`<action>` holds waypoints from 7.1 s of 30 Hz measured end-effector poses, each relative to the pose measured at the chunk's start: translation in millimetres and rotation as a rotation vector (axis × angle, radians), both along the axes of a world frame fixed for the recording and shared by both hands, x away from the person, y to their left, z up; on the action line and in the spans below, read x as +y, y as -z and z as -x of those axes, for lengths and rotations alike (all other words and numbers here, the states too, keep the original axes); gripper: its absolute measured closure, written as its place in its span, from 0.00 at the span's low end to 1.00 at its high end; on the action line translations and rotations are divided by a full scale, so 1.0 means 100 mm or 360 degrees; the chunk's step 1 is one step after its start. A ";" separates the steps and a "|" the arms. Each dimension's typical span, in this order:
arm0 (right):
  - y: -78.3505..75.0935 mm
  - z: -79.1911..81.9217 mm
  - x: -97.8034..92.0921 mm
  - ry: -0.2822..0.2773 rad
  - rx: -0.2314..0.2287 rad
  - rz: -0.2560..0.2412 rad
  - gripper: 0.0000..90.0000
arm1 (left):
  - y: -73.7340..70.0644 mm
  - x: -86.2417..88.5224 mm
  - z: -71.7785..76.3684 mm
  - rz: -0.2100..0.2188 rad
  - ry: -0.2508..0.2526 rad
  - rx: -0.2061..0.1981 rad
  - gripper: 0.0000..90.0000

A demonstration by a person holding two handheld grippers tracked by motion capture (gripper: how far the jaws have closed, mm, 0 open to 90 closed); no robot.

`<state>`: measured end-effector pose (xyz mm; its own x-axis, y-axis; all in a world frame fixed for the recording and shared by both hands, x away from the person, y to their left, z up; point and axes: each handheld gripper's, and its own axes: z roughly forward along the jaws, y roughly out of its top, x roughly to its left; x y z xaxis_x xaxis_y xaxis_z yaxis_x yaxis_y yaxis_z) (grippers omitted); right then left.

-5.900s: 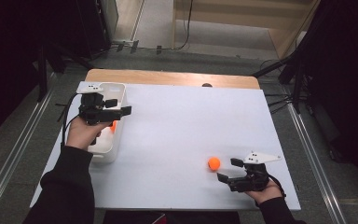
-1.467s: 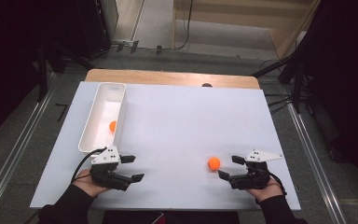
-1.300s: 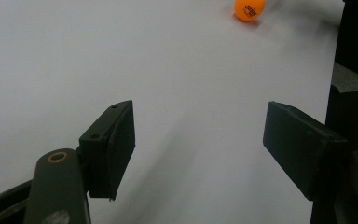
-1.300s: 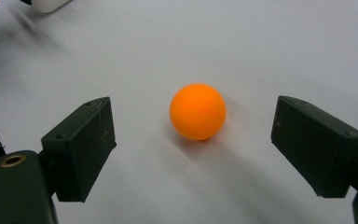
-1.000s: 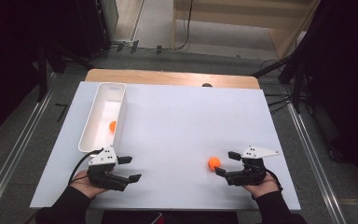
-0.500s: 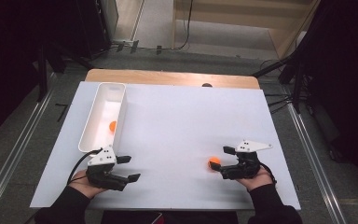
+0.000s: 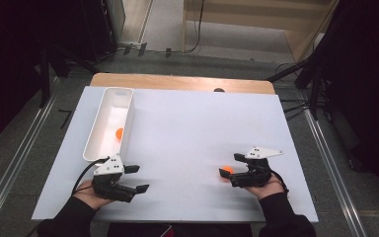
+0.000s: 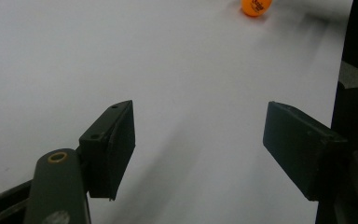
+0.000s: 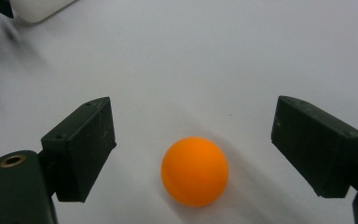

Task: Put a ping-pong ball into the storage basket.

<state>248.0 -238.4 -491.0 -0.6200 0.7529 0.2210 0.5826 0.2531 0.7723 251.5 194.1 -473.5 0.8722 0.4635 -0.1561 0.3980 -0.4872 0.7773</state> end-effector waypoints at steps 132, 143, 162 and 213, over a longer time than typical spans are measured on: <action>-0.22 -0.12 0.34 -0.0149 -0.0094 -0.0057 0.54 | 0.00 -0.04 -0.01 -0.0023 0.0034 0.0006 0.28; -0.30 -0.21 0.61 -0.0189 -0.0081 -0.0071 0.54 | 0.00 0.00 0.03 -0.0012 0.0019 -0.0004 0.28; -0.37 -0.40 0.86 -0.0214 -0.0074 -0.0083 0.54 | -0.01 0.00 0.02 -0.0009 0.0025 0.0004 0.28; -0.60 -0.99 1.72 -0.0309 -0.0100 -0.0085 0.54 | -0.01 0.00 0.02 0.0007 0.0039 0.0004 0.28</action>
